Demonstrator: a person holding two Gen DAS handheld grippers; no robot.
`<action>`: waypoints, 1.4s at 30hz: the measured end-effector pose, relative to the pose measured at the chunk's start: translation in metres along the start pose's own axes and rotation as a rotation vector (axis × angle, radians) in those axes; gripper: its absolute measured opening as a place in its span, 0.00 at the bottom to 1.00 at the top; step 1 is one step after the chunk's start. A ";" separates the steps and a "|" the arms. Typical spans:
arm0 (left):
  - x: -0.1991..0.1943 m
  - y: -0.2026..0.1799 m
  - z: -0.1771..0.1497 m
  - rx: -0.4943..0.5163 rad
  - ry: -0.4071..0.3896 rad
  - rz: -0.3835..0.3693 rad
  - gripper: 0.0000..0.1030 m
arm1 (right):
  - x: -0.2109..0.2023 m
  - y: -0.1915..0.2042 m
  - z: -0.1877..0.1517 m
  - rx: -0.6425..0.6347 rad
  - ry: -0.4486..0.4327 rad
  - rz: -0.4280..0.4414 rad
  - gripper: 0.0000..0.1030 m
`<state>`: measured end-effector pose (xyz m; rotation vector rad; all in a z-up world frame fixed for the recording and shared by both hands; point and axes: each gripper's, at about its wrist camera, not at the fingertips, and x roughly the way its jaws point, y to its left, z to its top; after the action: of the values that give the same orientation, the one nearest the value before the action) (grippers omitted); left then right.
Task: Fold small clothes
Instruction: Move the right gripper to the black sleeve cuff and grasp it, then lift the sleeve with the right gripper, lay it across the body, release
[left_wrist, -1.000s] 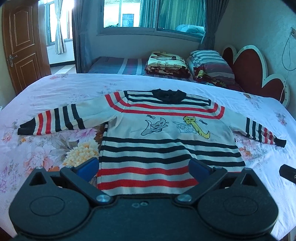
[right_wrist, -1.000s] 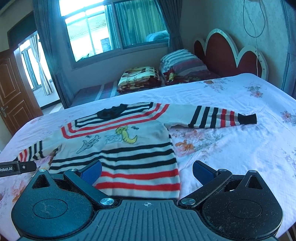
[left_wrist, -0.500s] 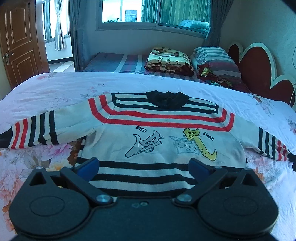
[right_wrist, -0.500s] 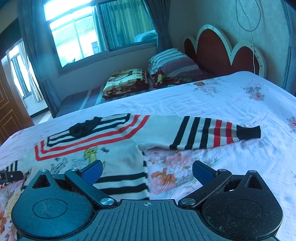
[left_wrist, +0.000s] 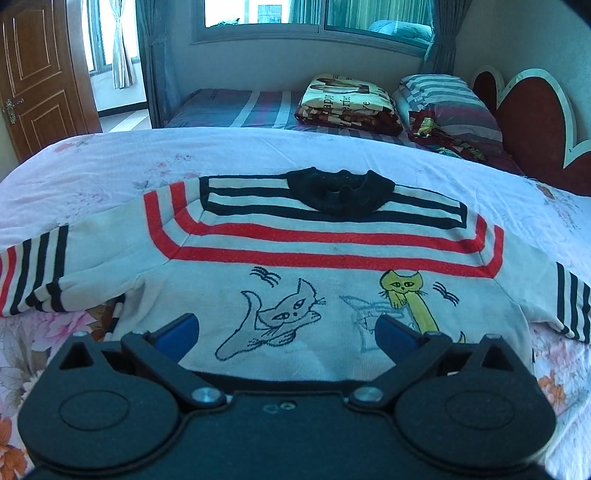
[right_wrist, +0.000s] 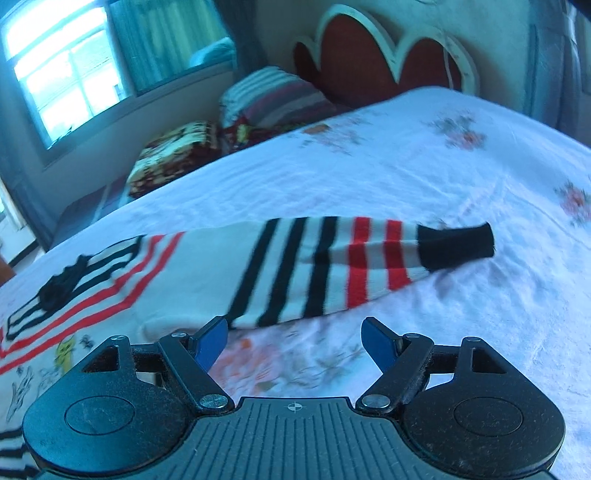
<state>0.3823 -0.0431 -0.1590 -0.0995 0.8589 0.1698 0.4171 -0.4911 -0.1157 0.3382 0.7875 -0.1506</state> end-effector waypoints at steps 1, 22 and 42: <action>0.004 -0.001 0.001 0.003 0.001 0.004 0.99 | 0.006 -0.006 0.002 0.010 0.004 -0.020 0.77; 0.056 -0.006 0.017 0.008 0.035 0.025 0.85 | 0.073 -0.079 0.036 0.242 -0.003 -0.144 0.47; 0.071 -0.009 0.022 0.012 0.066 -0.041 0.55 | 0.055 -0.055 0.054 0.193 -0.145 -0.059 0.08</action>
<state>0.4458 -0.0408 -0.1985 -0.1117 0.9230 0.1233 0.4779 -0.5621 -0.1328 0.4808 0.6413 -0.3047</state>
